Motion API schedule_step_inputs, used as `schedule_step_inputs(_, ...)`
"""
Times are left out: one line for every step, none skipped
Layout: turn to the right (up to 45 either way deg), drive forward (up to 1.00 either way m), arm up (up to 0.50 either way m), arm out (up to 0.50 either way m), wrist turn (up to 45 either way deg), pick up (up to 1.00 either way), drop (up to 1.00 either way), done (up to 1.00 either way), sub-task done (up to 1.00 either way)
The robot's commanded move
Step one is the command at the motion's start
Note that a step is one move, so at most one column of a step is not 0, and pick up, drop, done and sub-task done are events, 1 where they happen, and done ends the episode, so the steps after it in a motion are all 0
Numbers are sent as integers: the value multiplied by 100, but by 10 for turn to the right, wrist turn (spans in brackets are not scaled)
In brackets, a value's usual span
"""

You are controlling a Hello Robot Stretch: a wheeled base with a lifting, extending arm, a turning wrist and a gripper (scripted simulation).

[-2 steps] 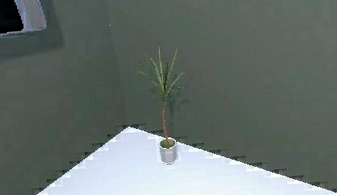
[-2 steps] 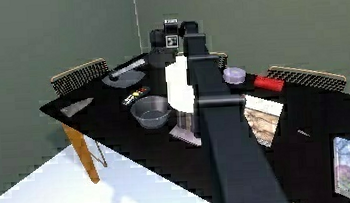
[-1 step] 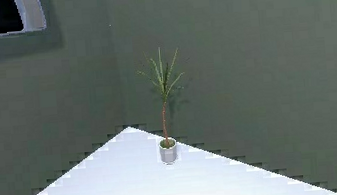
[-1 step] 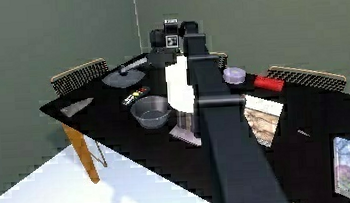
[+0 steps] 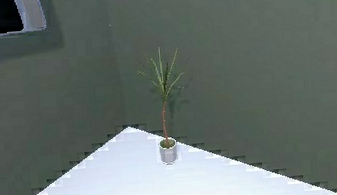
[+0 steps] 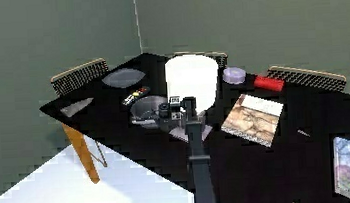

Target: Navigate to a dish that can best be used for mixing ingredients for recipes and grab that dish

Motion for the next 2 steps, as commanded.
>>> schedule_step_inputs(0, 0, 0, 0, 0, 100, 0, 0, 0)
schedule_step_inputs(0, 0, 10, 0, 0, 0, 0, 0, 0)
